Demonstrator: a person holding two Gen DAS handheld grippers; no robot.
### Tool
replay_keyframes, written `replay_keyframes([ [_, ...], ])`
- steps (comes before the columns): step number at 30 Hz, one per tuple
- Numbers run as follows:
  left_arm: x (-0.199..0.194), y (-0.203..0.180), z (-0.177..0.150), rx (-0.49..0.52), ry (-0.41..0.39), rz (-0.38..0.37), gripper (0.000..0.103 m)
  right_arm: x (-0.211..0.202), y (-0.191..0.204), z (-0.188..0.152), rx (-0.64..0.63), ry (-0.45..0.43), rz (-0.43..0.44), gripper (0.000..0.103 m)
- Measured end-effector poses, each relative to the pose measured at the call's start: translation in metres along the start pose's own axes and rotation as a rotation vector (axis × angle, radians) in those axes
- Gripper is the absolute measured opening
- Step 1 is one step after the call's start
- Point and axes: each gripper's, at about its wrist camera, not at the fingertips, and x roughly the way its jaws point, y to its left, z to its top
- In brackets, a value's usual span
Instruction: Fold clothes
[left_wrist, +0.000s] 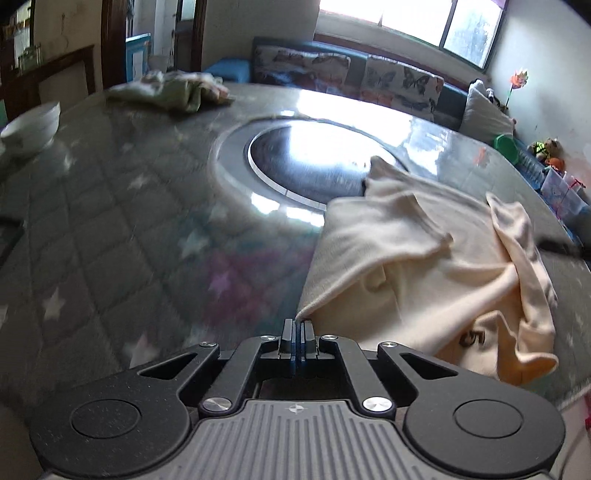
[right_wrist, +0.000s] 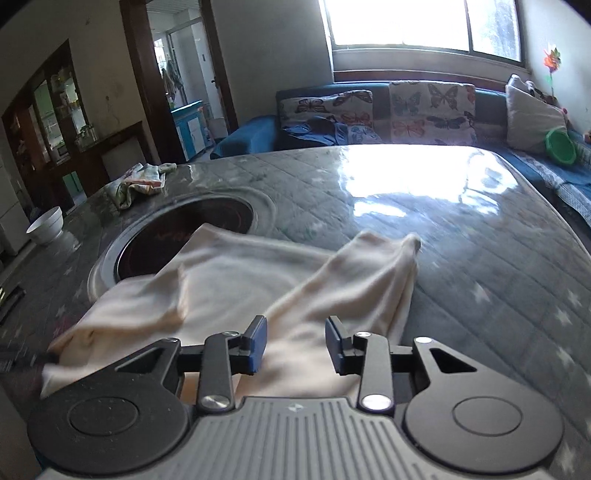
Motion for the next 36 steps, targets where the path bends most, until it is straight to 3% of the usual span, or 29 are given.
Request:
replay_keyframes([
  [5,-0.011,0.003,-0.007,0.022,0.011,-0.023,0.003,0.044,0.007,0.019,-0.001,0.038,-0.024,0.038],
  [11,-0.022,0.011,0.005,0.062,-0.023,-0.033,0.008,0.076,0.019,0.016,-0.039,0.083,-0.078,0.038],
  [13,-0.026,0.014,0.012,0.066,-0.047,-0.024,0.021,0.077,0.024,0.012,-0.082,0.080,-0.105,0.026],
  [14,-0.028,0.015,0.015,0.067,-0.062,-0.018,0.025,0.077,0.025,0.011,-0.098,0.076,-0.115,0.013],
  [15,-0.028,0.016,0.020,0.067,-0.075,-0.012,0.030,0.076,0.025,0.010,-0.097,0.070,-0.113,0.005],
  [22,-0.012,0.000,0.060,0.076,-0.162,-0.004,0.047,0.032,0.010,0.000,-0.110,-0.017,-0.180,0.002],
  [27,0.014,-0.027,0.089,0.104,-0.201,-0.025,0.047,-0.012,-0.010,-0.019,-0.065,-0.063,-0.270,0.002],
  [34,0.058,-0.060,0.118,0.162,-0.178,-0.030,0.047,-0.048,-0.041,-0.061,0.099,0.012,-0.386,0.002],
  [36,0.070,-0.065,0.124,0.174,-0.164,-0.028,0.047,-0.054,-0.050,-0.069,0.151,0.020,-0.401,0.007],
])
